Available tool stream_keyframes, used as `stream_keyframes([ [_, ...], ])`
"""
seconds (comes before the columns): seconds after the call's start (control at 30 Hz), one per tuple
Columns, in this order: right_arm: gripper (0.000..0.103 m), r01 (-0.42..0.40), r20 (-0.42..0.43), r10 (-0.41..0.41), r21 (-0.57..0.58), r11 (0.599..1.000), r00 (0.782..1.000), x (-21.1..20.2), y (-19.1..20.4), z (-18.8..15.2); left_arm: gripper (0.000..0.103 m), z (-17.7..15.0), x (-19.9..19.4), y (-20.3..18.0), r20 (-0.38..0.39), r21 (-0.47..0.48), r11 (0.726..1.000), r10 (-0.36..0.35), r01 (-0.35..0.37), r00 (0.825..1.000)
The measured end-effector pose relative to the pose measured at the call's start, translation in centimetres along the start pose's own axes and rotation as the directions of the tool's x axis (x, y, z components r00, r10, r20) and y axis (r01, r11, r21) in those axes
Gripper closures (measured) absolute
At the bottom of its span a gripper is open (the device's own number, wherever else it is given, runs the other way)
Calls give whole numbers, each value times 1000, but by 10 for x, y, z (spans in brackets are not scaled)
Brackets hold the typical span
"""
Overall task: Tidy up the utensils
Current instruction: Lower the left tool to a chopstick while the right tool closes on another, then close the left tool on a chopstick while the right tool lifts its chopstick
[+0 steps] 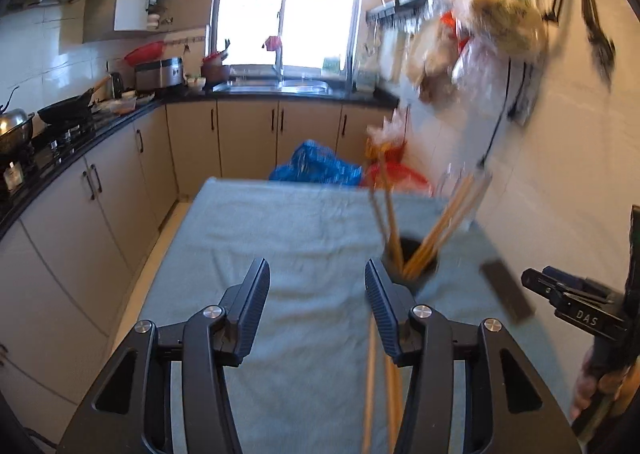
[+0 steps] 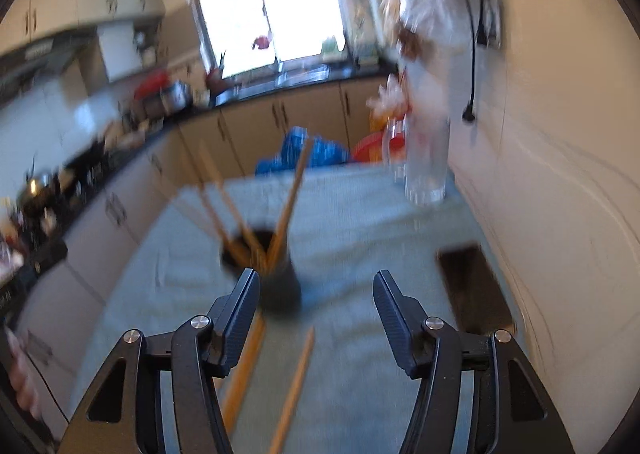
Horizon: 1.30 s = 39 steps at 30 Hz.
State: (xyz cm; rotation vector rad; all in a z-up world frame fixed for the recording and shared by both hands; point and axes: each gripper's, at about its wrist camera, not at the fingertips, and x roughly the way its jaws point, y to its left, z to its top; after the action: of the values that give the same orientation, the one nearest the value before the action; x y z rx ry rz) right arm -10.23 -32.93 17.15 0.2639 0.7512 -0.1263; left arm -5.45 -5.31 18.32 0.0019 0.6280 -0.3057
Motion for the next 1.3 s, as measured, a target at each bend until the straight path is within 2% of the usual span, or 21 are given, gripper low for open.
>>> stream_keyframes([
  [0.1,40,-12,-98,8,-35,999,995,4,2,-37,55,-32,-3,2,-61,25,1000,16,-15,998],
  [0.23,40,-55,-198,52,-14,998,979,9,0,-87,55,-74,2,-3,-154,72,997,20,-9,988],
  [0.33,40,-72,-254,67,-9,997,965,19,3,-120,55,-102,17,-12,-235,101,995,14,10,972],
  [0.4,40,-70,-285,59,-28,997,957,28,10,-137,55,-120,34,-23,-302,124,992,4,36,953],
  [0.57,40,-60,-305,31,-87,994,952,44,27,-151,55,-143,73,-46,-388,176,982,7,67,921],
  [0.7,45,-40,-320,-3,-129,991,947,61,38,-155,58,-150,100,-55,-443,182,981,21,67,896],
  [0.73,46,-24,-311,-22,-144,989,950,65,41,-154,59,-151,104,-56,-445,182,981,23,65,895],
  [0.8,57,-1,-303,-49,-164,986,952,72,45,-150,66,-149,106,-60,-437,195,979,29,63,899],
  [0.83,63,6,-298,-56,-167,986,953,73,46,-147,82,-146,109,-61,-439,183,981,18,70,898],
  [0.87,81,12,-293,-62,-169,986,954,74,47,-145,96,-145,110,-61,-440,171,983,21,61,898],
  [0.9,92,13,-292,-62,-166,986,954,76,45,-142,96,-144,111,-60,-448,155,987,24,51,894],
  [0.93,95,9,-297,-55,-155,988,953,77,43,-141,96,-143,111,-59,-456,138,989,18,50,890],
  [1.07,95,-20,-334,-19,-112,994,943,67,26,-146,96,-149,99,-51,-511,82,992,-41,96,859],
  [1.17,95,-52,-365,15,-93,994,931,50,12,-155,96,-154,87,-44,-550,77,991,-52,113,834],
  [1.23,92,-77,-392,41,-76,994,919,45,4,-160,96,-151,87,-42,-564,60,990,-75,131,822],
  [1.3,81,-98,-403,64,-63,993,913,45,0,-158,96,-146,93,-44,-567,73,988,-71,136,820],
])
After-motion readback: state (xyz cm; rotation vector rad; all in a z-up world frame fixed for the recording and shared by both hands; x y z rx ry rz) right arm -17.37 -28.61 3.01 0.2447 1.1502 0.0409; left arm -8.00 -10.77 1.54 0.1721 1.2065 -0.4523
